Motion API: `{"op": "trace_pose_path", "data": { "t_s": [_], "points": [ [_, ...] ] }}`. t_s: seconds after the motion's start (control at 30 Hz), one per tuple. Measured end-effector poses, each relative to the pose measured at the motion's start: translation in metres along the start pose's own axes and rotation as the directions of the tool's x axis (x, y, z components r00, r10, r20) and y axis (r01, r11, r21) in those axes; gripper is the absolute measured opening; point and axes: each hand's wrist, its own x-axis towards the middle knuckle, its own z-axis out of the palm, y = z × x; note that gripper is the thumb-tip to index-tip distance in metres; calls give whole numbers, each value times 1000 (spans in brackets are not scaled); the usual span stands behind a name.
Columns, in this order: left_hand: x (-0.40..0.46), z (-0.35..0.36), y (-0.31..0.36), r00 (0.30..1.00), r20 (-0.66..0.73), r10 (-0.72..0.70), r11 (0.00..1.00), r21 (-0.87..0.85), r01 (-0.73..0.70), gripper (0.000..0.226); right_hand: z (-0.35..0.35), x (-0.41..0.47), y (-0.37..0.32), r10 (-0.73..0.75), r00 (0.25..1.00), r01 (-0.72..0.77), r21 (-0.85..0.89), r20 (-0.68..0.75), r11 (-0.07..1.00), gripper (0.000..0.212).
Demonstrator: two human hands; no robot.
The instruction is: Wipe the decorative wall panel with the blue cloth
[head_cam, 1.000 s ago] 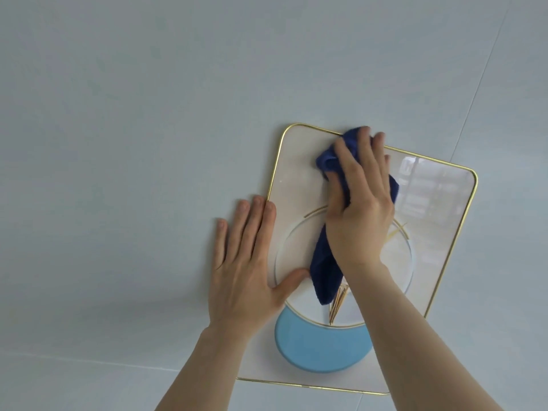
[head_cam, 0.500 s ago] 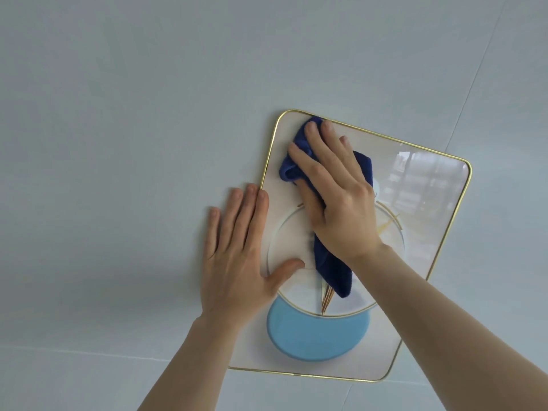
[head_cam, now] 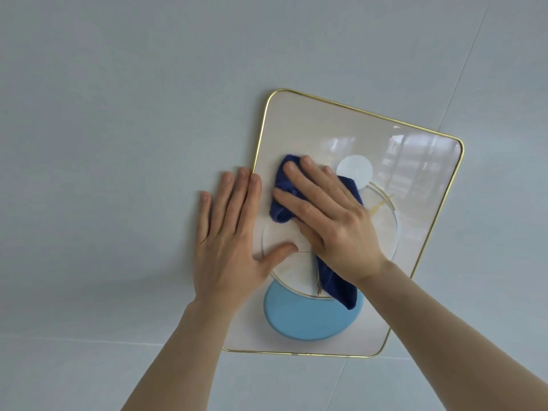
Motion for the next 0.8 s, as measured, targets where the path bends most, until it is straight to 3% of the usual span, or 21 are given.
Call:
{"op": "trace_pose_path", "data": {
  "t_s": [0.1,0.17,0.57,0.7,0.8],
  "points": [
    [1,1,0,1000,3,2,1000,-13,-1,109,-3,-25,0,316,939,-313,42,-138,949,35],
    [0,1,1,1000,-3,2,1000,-15,-2,109,-1,-35,-4,423,887,-421,53,-186,906,33],
    [0,-9,8,997,46,-58,989,-134,63,110,-9,-73,-36,349,937,-350,-29,-32,936,30],
    [2,-23,10,989,125,-79,979,-176,100,105,-27,-58,-51,457,889,-457,32,13,889,29],
    [4,-36,7,981,187,-58,969,-226,100,87,-46,-50,-63,580,805,-593,170,126,787,29]
  ]
}}
